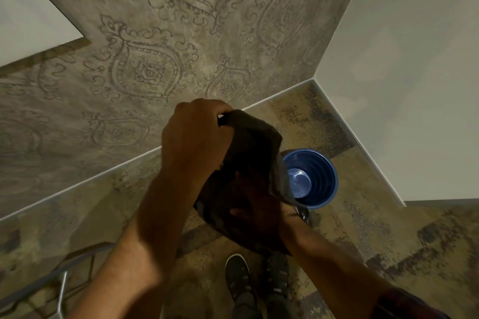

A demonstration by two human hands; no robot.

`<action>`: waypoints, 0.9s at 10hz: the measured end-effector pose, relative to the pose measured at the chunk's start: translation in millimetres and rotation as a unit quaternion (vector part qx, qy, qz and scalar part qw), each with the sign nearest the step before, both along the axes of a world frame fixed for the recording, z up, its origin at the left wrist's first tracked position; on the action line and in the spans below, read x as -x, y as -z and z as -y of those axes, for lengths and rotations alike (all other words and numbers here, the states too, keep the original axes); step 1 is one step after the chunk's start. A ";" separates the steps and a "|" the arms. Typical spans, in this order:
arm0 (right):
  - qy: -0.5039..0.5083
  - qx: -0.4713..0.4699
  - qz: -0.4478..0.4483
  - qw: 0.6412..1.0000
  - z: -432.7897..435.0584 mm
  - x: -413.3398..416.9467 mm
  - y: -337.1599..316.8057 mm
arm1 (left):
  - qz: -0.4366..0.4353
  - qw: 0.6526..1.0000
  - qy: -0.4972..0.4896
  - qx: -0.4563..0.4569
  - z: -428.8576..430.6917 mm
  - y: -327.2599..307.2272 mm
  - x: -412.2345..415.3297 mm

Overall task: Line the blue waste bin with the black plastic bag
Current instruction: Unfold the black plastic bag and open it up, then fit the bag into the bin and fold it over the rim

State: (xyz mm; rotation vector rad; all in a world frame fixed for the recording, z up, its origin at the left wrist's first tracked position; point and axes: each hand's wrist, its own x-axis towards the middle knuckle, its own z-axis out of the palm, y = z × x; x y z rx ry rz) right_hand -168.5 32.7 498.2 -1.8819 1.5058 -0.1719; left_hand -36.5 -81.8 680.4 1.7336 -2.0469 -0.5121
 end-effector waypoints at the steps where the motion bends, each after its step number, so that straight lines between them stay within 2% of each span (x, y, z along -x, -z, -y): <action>1: 0.082 -0.096 -0.022 0.992 -28.7 28.7 6.6 | 0.021 1.000 -0.004 0.018 0.6 12.5 1.7; 2: 0.063 -0.067 -0.017 0.996 -36.3 32.7 -1.7 | 0.051 0.998 0.007 0.020 -2.5 30.2 4.9; 3: 0.126 0.069 0.012 0.990 -28.4 19.1 -25.6 | 0.031 0.999 0.041 0.017 -13.9 44.7 13.1; 4: 0.268 0.284 -0.003 0.921 -37.2 20.5 -24.4 | -0.027 0.995 0.089 0.024 -24.3 49.1 20.4; 5: 0.372 0.314 -0.017 0.873 -32.2 35.7 -33.2 | -0.041 0.987 0.154 0.027 -31.1 56.0 21.4; 6: 0.398 0.269 -0.071 0.874 -23.5 55.0 -40.6 | -0.021 0.982 0.190 -0.008 -35.3 63.4 15.7; 7: 0.348 0.213 -0.051 0.912 -21.0 72.7 -36.8 | -0.004 0.977 0.179 -0.117 -35.2 73.6 7.6; 8: 0.374 0.174 0.043 0.910 -27.5 87.4 -39.6 | 0.061 0.960 0.191 -0.197 -34.9 92.4 0.9; 9: 0.384 0.191 0.074 0.900 -34.7 102.7 -49.2 | 0.134 0.956 0.168 -0.200 -39.7 112.8 -6.8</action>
